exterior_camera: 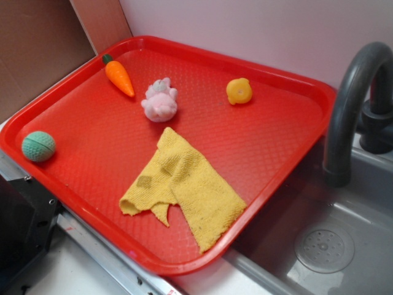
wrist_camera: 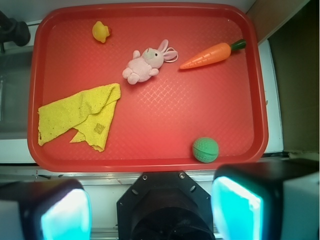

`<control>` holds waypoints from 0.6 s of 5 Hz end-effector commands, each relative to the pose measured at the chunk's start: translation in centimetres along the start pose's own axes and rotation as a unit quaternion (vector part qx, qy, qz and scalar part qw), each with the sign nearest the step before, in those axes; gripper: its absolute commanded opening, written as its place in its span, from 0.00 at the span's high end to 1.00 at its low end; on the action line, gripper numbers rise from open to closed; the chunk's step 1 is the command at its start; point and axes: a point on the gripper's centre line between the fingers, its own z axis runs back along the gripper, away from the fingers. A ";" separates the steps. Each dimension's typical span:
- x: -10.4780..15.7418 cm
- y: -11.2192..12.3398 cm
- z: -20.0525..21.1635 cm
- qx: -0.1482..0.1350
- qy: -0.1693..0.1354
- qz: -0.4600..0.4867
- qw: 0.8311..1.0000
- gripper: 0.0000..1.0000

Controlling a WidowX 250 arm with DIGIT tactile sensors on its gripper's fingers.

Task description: Grab the carrot.

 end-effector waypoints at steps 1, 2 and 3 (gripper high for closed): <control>0.0 0.0 0.0 0.000 0.000 0.000 1.000 0.00; 1.0 1.9 -0.6 0.010 -0.001 0.124 0.992 0.00; 1.9 3.6 -1.7 0.042 -0.019 0.244 0.969 0.00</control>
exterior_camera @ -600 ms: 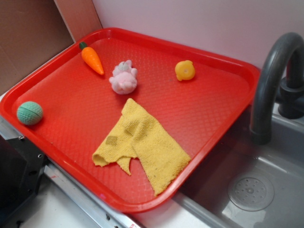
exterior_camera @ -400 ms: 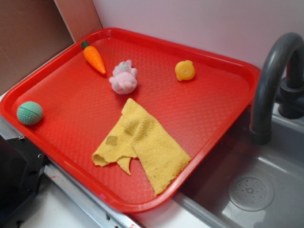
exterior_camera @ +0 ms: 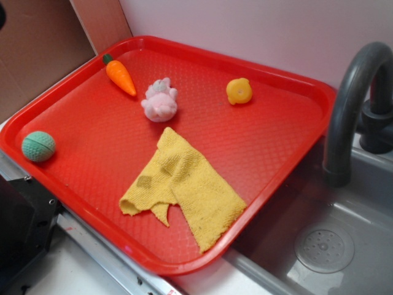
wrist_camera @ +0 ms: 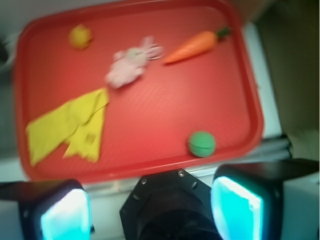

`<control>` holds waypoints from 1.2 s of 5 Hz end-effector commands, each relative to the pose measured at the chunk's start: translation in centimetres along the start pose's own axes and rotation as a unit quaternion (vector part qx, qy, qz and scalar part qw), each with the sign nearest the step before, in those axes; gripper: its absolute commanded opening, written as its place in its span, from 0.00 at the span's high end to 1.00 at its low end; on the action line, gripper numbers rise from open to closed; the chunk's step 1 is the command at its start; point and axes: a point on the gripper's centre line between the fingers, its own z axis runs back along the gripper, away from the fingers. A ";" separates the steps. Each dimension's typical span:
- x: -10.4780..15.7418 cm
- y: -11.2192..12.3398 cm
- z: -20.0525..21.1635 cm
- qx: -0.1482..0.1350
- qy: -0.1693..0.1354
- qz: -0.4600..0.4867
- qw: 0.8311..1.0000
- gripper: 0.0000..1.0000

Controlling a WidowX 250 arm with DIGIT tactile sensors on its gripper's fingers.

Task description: Grab the carrot.

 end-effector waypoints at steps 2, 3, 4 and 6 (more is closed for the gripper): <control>4.2 5.5 -3.3 0.018 -0.081 0.339 0.937 0.00; 6.0 6.2 -4.8 0.003 -0.105 0.347 0.932 0.00; 7.8 7.7 -6.7 -0.004 -0.104 0.366 0.925 0.00; 12.8 9.6 -11.7 0.002 -0.048 0.441 0.896 0.00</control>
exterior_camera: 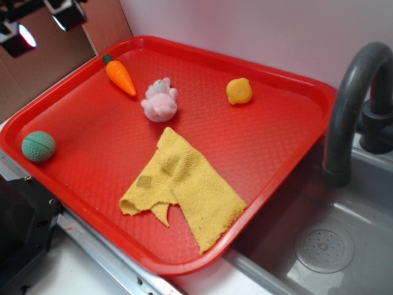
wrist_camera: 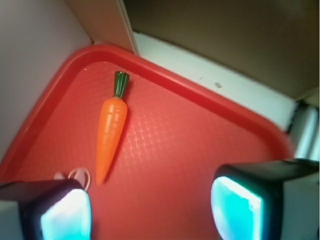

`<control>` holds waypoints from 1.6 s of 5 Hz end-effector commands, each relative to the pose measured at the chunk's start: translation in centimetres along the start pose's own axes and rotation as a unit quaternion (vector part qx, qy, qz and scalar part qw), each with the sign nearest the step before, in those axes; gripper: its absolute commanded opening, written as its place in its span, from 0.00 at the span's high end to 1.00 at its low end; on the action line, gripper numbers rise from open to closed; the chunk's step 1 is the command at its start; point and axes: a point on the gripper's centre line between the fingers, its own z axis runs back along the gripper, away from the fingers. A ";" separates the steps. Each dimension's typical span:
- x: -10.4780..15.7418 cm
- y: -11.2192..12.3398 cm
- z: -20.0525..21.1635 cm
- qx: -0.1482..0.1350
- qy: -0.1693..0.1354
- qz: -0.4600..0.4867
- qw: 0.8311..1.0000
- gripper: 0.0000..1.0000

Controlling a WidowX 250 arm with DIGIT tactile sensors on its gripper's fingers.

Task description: Grab the carrot.

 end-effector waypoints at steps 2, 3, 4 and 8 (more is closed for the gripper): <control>4.9 -1.7 -6.6 0.071 0.074 0.078 0.992 0.00; 4.7 -2.1 -8.2 0.077 0.068 0.066 0.992 0.00; 4.1 -2.6 -9.2 0.071 0.072 0.051 0.994 0.00; 2.7 -3.0 -11.0 0.088 0.067 0.036 0.993 1.00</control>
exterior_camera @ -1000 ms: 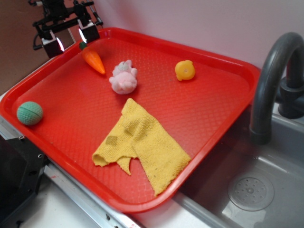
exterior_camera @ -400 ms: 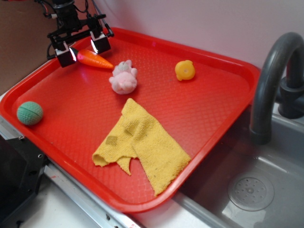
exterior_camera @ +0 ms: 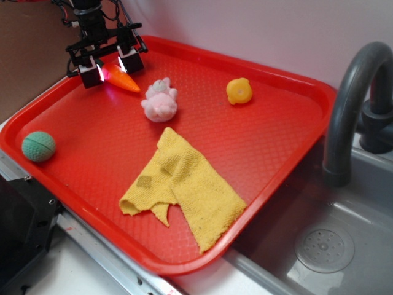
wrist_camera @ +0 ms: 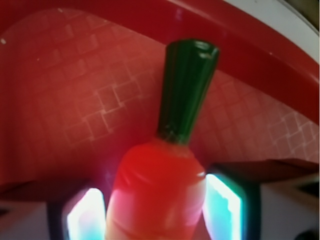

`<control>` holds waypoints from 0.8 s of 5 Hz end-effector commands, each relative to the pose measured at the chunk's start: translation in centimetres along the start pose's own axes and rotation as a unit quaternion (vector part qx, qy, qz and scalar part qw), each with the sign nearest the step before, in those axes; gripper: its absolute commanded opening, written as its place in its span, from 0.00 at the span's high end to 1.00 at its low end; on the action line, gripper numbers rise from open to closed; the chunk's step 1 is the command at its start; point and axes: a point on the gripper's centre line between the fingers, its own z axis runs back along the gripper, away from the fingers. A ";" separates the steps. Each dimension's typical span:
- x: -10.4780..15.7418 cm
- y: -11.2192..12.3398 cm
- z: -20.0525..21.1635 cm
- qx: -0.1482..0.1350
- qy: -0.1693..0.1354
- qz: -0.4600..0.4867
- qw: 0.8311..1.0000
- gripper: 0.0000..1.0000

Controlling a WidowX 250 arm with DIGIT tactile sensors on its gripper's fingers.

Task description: Grab the carrot.

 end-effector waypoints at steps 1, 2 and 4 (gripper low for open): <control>-1.0 1.3 2.6 -0.037 0.003 0.004 0.999 1.00; -2.6 2.1 7.4 -0.062 -0.042 -0.004 0.997 1.00; -7.2 3.1 15.3 -0.114 -0.031 -0.075 0.990 1.00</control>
